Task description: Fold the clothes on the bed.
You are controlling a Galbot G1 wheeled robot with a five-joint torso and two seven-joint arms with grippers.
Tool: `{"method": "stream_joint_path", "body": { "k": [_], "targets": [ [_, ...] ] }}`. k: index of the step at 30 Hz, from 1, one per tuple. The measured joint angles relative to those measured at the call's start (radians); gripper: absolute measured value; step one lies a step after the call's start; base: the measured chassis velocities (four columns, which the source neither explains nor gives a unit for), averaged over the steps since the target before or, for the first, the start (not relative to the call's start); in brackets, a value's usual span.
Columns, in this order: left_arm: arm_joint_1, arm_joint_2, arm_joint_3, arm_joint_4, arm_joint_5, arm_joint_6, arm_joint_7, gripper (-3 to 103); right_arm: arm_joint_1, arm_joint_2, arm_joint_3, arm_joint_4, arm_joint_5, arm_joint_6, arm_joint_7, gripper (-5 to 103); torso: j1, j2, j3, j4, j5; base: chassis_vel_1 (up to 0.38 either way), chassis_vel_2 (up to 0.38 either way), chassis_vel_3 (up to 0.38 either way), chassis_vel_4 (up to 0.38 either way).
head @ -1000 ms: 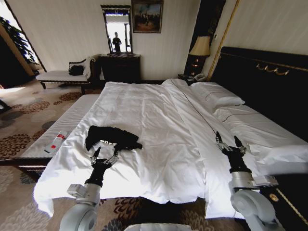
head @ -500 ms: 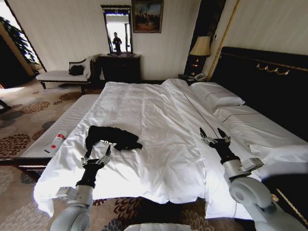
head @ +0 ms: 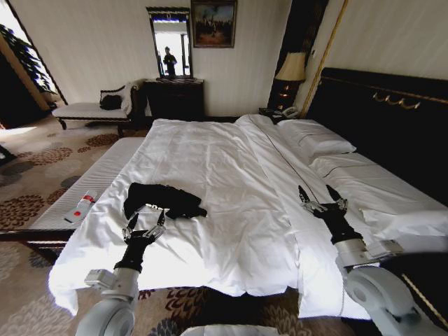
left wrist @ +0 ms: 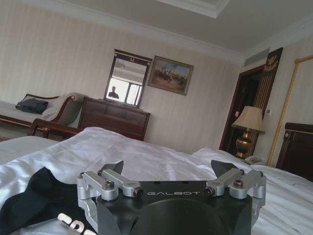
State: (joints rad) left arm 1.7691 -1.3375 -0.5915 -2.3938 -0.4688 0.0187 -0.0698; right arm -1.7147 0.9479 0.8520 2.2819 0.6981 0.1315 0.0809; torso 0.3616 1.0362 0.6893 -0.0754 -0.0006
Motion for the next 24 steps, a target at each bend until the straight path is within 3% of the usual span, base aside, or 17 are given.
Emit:
{"method": "stream_joint_path", "body": {
  "k": [10, 24],
  "targets": [
    [-0.045, -0.012, 0.099, 0.034, 0.003, -0.053, 0.013, 100, -0.133, 0.090, 0.030, 0.031, -0.061, 0.030, -0.058, 100, 0.000, 0.000, 0.000, -0.0004, -0.0003, 0.000, 0.000, 0.000, 0.000],
    [-0.037, 0.011, 0.116, 0.054, 0.040, -0.076, 0.026, 100, -0.129, 0.175, 0.014, 0.000, -0.127, 0.053, -0.090, 100, 0.000, 0.000, 0.000, -0.0001, -0.0001, 0.000, 0.000, 0.000, 0.000]
  ]
}}
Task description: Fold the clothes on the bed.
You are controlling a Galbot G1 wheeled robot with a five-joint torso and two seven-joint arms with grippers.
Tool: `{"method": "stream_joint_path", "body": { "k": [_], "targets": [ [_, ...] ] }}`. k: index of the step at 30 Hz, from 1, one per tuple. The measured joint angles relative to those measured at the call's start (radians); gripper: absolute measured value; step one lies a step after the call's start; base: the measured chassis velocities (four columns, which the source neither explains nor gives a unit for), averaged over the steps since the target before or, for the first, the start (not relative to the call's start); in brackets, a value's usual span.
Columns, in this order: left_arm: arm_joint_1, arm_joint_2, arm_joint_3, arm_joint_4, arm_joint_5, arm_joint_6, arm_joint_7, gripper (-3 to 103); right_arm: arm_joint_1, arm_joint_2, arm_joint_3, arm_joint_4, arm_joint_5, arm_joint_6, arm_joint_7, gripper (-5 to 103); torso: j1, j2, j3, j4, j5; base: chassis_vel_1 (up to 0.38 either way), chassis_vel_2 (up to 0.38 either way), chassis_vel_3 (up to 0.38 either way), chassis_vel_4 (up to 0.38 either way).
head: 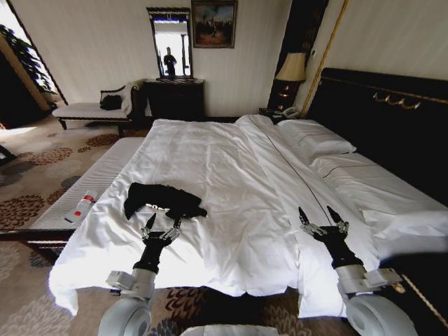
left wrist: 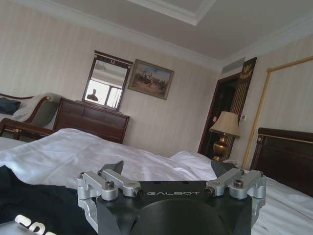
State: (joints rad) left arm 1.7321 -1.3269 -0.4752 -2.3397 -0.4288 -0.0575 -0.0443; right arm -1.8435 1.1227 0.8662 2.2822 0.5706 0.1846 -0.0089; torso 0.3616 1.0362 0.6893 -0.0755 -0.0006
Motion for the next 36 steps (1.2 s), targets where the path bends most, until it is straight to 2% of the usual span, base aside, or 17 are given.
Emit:
{"method": "stream_joint_path", "body": {
  "k": [13, 18, 23, 28, 36],
  "targets": [
    [-0.026, 0.055, -0.077, 0.008, 0.001, -0.003, -0.019, 100, 0.010, 0.029, 0.003, -0.009, -0.003, 0.011, -0.032, 100, 0.000, 0.000, 0.000, -0.0001, 0.0000, 0.000, 0.000, 0.000, 0.000],
    [-0.034, 0.059, -0.098, 0.022, 0.052, -0.012, -0.022, 100, 0.038, 0.059, -0.003, -0.024, 0.001, 0.011, -0.035, 100, 0.000, 0.000, 0.000, -0.0001, 0.0000, 0.000, 0.000, 0.000, 0.000],
    [-0.033, 0.058, -0.118, 0.062, 0.078, -0.028, -0.025, 100, 0.050, 0.055, -0.007, -0.041, 0.002, 0.018, -0.048, 100, 0.000, 0.000, 0.000, 0.0000, 0.0000, 0.000, 0.000, 0.000, 0.000],
    [-0.050, 0.059, -0.147, 0.098, 0.070, -0.031, -0.034, 100, 0.066, 0.044, -0.018, -0.052, 0.002, 0.020, -0.051, 100, 0.000, 0.000, 0.000, -0.0001, 0.0000, 0.000, 0.000, 0.000, 0.000],
    [-0.043, 0.044, -0.155, 0.065, 0.045, -0.013, -0.037, 100, 0.091, 0.050, -0.044, -0.072, -0.025, 0.024, -0.056, 100, 0.000, 0.000, 0.000, 0.0000, 0.0001, 0.000, 0.000, 0.000, 0.000]
  ]
}}
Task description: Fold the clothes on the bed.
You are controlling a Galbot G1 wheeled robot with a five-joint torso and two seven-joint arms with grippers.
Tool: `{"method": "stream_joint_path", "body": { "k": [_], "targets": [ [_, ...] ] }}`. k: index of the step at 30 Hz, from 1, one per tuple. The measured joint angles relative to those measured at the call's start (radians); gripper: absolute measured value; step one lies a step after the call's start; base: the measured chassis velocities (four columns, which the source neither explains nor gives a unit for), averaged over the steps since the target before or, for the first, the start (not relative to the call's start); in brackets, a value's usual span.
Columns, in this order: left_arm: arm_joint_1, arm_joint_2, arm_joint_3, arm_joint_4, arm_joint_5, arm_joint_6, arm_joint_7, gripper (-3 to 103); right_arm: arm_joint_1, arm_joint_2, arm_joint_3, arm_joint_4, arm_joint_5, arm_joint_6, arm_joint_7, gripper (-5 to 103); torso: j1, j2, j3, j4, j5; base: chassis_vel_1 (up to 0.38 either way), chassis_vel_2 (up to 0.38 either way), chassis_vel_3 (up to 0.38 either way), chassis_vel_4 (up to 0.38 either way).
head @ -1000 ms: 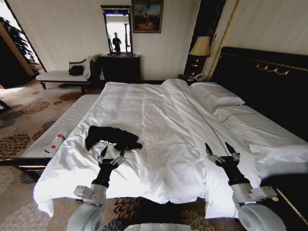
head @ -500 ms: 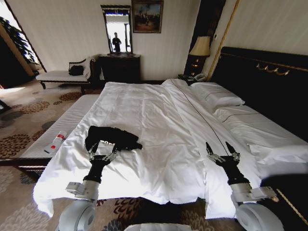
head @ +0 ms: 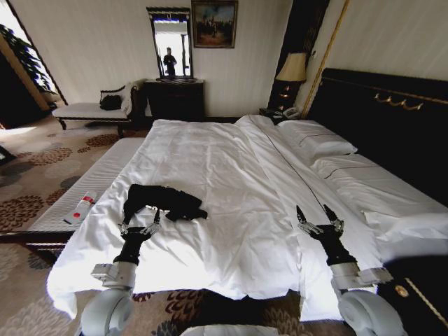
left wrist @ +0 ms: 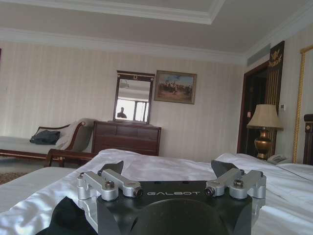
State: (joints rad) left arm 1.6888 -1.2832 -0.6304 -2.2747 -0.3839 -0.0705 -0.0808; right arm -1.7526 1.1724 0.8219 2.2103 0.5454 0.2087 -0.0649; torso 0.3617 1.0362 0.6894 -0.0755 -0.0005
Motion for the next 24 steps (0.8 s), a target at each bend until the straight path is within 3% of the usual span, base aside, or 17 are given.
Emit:
{"method": "stream_joint_path", "body": {
  "k": [24],
  "targets": [
    [-0.017, -0.004, 0.030, 0.004, 0.002, 0.006, 0.001, 100, 0.031, -0.003, -0.008, -0.046, -0.006, 0.006, -0.009, 100, 0.000, 0.000, 0.000, -0.0001, 0.0000, 0.004, 0.009, -0.005, -0.012]
  ]
}}
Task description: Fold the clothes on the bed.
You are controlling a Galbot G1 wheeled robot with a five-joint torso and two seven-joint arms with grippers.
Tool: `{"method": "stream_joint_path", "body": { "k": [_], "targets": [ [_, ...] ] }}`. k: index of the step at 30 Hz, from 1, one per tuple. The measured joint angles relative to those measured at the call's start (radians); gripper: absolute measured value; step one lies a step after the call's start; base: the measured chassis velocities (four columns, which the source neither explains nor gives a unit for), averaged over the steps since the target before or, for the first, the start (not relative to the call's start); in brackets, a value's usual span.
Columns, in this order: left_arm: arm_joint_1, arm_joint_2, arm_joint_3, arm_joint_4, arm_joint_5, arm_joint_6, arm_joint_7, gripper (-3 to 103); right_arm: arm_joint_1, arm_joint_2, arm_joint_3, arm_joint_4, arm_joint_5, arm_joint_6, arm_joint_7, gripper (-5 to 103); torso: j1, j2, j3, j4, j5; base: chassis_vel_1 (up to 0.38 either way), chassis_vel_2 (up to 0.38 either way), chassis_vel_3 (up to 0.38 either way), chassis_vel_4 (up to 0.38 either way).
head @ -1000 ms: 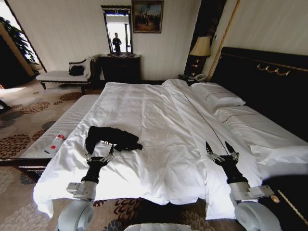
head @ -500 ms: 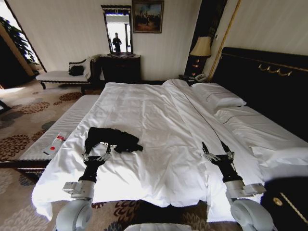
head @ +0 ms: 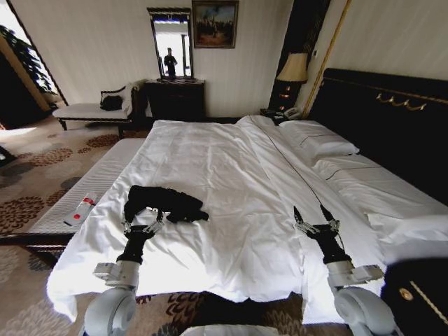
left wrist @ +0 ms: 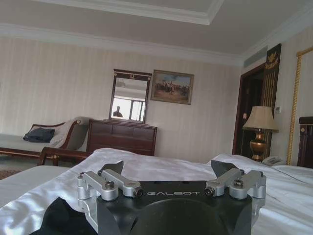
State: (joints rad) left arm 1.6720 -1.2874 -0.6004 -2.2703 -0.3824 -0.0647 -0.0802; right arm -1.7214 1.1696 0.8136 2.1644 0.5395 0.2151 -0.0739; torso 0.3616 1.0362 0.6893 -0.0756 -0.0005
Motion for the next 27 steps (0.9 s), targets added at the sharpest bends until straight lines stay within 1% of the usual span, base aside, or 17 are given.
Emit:
{"method": "stream_joint_path", "body": {
  "k": [12, 18, 27],
  "targets": [
    [-0.012, 0.004, 0.012, 0.016, 0.003, -0.001, 0.001, 100, 0.006, 0.003, 0.003, -0.011, 0.000, 0.001, 0.000, 100, 0.000, 0.000, 0.000, 0.0000, 0.0000, 0.003, 0.118, 0.005, -0.122],
    [-0.009, 0.006, 0.005, 0.007, 0.001, -0.001, 0.001, 100, 0.002, 0.006, 0.005, -0.008, 0.000, 0.003, -0.002, 100, 0.000, 0.000, 0.000, 0.0001, -0.0001, -0.010, 0.134, 0.017, -0.119],
    [0.007, 0.006, -0.014, -0.012, -0.008, -0.007, 0.001, 100, -0.005, 0.029, 0.002, 0.000, -0.018, 0.009, -0.022, 100, 0.000, 0.000, 0.000, 0.0000, 0.0000, -0.004, 0.101, 0.002, -0.109]
  ]
}}
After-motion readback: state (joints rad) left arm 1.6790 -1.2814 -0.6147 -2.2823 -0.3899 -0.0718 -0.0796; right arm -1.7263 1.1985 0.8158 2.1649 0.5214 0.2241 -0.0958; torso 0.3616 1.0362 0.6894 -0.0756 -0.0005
